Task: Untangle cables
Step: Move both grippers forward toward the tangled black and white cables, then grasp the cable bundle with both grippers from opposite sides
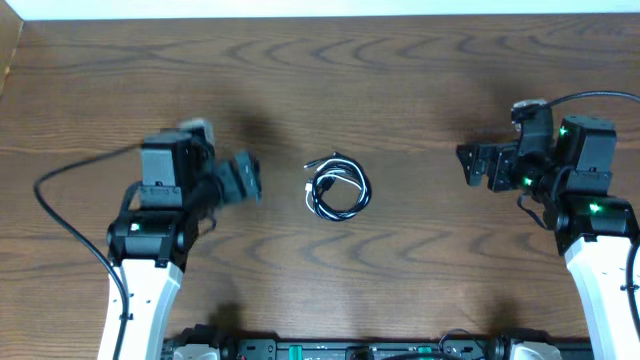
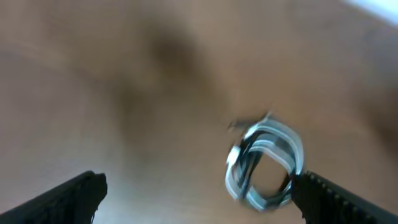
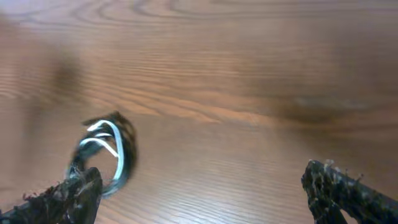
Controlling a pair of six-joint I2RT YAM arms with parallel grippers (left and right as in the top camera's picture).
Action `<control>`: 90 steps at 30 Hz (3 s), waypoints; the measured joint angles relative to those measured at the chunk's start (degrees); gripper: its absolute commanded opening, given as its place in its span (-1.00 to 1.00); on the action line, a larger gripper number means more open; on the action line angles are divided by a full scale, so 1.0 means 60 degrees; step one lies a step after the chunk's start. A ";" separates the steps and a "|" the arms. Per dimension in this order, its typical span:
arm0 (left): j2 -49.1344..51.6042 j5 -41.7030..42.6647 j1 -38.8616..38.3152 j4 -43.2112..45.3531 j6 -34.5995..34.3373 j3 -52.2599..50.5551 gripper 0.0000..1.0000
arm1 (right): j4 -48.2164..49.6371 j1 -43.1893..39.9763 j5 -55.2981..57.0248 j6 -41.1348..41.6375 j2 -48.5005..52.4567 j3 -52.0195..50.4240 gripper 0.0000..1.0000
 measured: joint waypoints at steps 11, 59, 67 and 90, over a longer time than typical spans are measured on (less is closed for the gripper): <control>0.3814 -0.0729 -0.2284 0.1716 -0.0277 0.0066 0.89 | -0.0018 0.2393 0.1974 0.0175 0.0036 0.0004 0.99; 0.3606 0.1086 -0.4543 0.1078 -0.0820 0.0069 0.08 | 0.0667 0.3581 0.1118 0.1322 0.4419 0.0004 0.74; 0.3628 0.0699 -0.4736 0.0605 -0.1920 0.0066 0.07 | 0.0670 0.3581 0.1202 0.1348 0.4419 0.0004 0.74; 0.3727 -0.0809 -0.5865 0.1734 -0.2058 0.0073 -0.85 | 0.0466 0.3585 0.0084 0.1351 0.4419 0.0004 0.72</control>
